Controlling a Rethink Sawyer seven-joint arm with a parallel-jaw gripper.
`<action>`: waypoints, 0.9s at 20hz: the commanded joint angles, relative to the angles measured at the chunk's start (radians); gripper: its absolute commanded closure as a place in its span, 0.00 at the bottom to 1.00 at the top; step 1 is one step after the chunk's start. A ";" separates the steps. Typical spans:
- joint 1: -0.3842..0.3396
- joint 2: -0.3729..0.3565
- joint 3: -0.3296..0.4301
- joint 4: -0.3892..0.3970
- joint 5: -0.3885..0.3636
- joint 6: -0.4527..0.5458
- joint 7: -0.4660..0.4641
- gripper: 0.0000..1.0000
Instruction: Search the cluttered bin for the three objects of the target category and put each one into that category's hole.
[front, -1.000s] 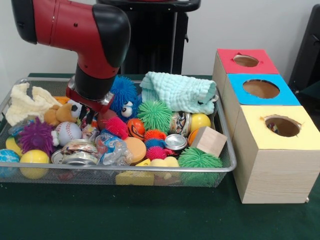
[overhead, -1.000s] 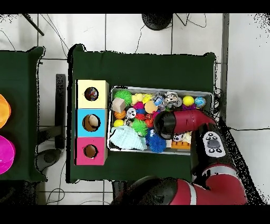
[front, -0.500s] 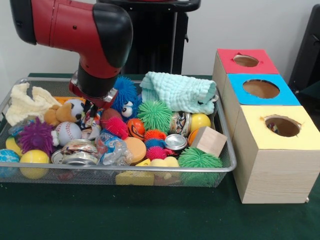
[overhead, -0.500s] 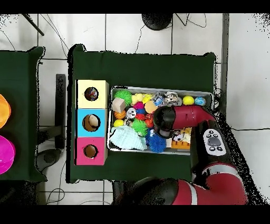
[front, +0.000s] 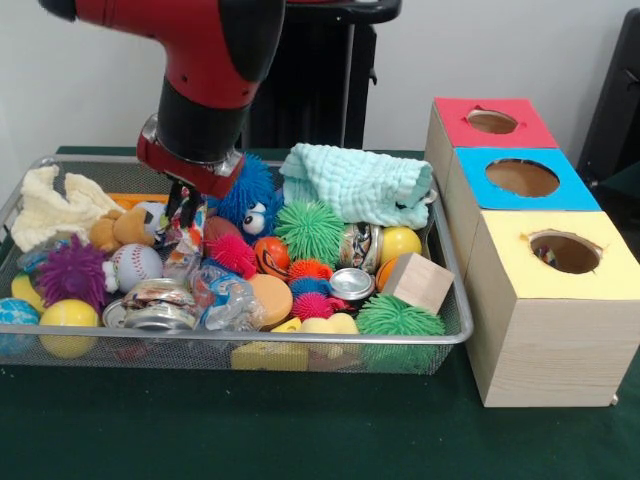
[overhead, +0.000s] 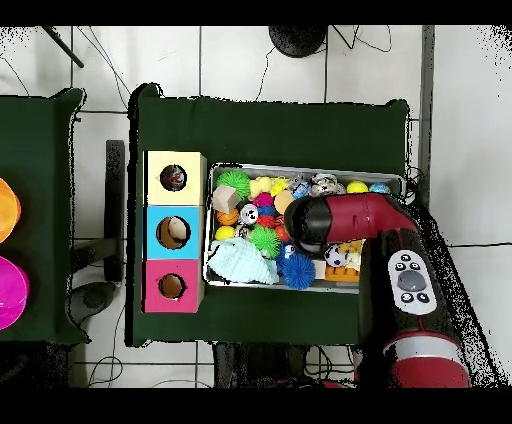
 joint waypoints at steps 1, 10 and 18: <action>-0.002 -0.119 0.104 0.099 0.053 -0.084 -0.052 1.00; -0.001 -0.161 0.134 0.103 0.119 -0.116 -0.021 1.00; 0.035 -0.224 0.107 0.138 0.211 -0.029 0.013 1.00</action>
